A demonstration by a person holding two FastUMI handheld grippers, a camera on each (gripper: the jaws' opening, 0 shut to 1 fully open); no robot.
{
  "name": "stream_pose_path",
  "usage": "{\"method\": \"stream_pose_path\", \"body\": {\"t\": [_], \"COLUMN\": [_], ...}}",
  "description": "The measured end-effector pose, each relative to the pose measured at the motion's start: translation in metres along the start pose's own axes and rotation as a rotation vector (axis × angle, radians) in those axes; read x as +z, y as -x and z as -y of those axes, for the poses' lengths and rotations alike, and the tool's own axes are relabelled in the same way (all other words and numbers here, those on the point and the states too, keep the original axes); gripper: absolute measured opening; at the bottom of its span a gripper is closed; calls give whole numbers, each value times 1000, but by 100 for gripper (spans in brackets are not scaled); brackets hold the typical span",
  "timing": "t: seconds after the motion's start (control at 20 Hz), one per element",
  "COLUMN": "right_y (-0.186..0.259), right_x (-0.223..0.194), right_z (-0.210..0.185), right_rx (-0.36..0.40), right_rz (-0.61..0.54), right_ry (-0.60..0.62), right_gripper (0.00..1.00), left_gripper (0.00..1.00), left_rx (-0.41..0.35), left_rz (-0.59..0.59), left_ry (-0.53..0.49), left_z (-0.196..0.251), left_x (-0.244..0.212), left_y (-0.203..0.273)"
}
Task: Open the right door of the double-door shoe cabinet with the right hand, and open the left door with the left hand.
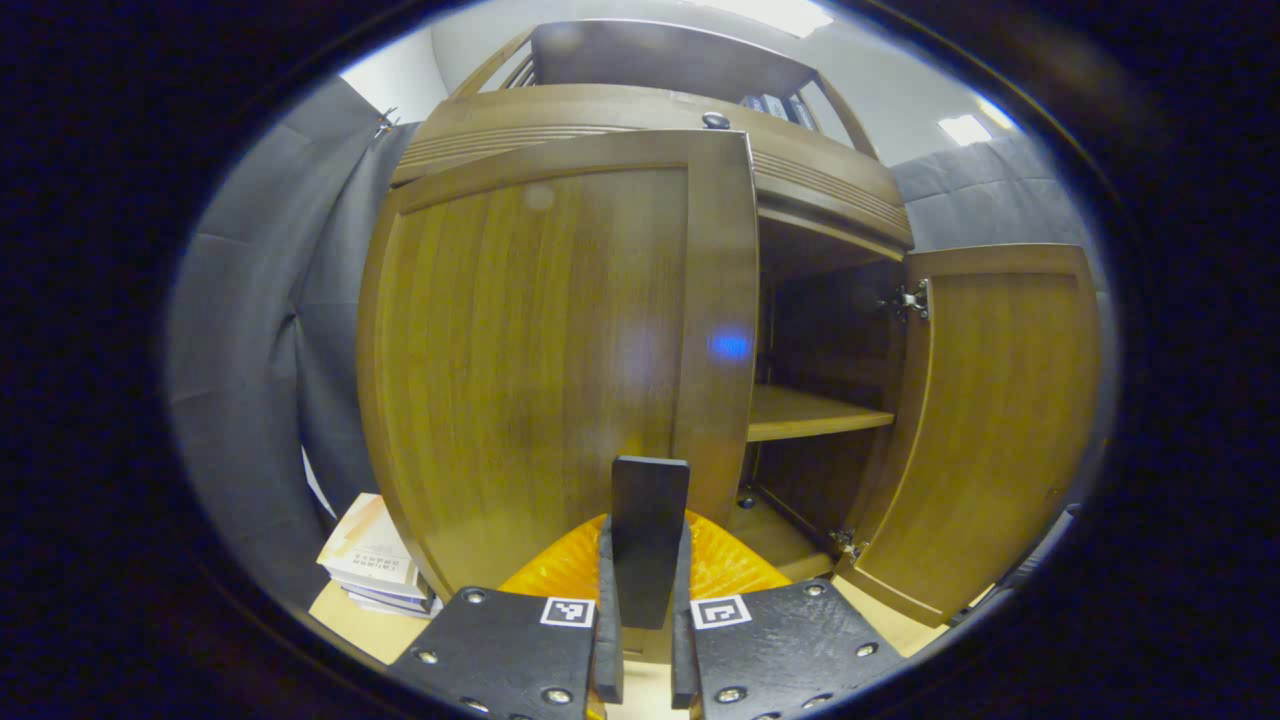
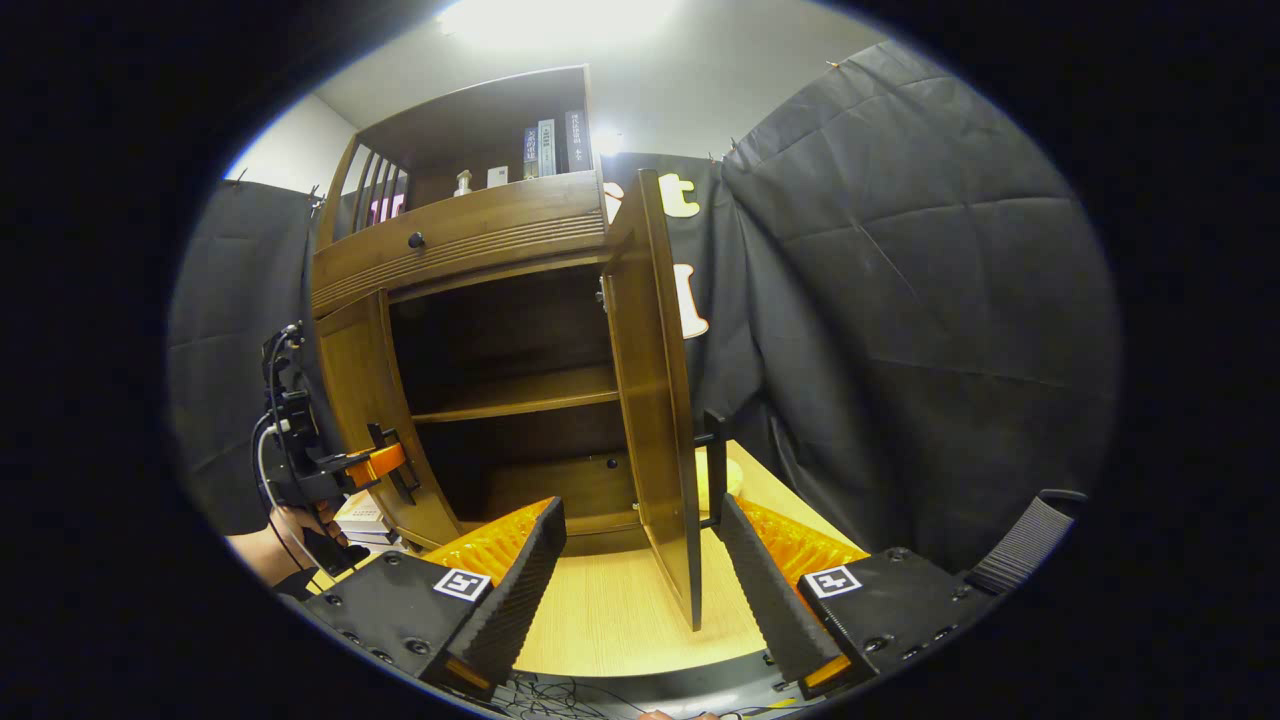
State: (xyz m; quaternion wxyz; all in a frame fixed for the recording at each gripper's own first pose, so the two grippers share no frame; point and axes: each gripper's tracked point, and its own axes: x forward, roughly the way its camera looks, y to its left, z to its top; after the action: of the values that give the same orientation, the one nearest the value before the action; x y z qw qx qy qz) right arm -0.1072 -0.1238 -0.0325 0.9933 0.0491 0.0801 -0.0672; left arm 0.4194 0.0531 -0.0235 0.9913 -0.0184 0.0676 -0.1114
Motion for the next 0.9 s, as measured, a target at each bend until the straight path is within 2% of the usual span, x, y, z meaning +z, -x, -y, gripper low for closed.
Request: {"method": "stream_pose_path", "body": {"t": [0.2, 0.6, 0.75, 0.9], "right_y": [-6, -23, -32, -41], "right_x": [-5, -10, -11, -13], "right_z": [-16, -49, -64, -78], "right_rx": [31, 102, 130, 158], "right_rz": [7, 14, 11, 5], "right_ry": [-31, -36, -23, -13], "right_gripper": [93, 93, 93, 93], "left_gripper": [22, 22, 18, 22], "left_rx": [-59, -89, -85, -66], "left_rz": [1, 33, 44, 47], "left_ry": [-5, 5, -5, -6], "left_z": [-9, -36, -51, -66], "left_x": [-1, -1, 0, 0], "left_y": [27, 77, 95, 111]}}
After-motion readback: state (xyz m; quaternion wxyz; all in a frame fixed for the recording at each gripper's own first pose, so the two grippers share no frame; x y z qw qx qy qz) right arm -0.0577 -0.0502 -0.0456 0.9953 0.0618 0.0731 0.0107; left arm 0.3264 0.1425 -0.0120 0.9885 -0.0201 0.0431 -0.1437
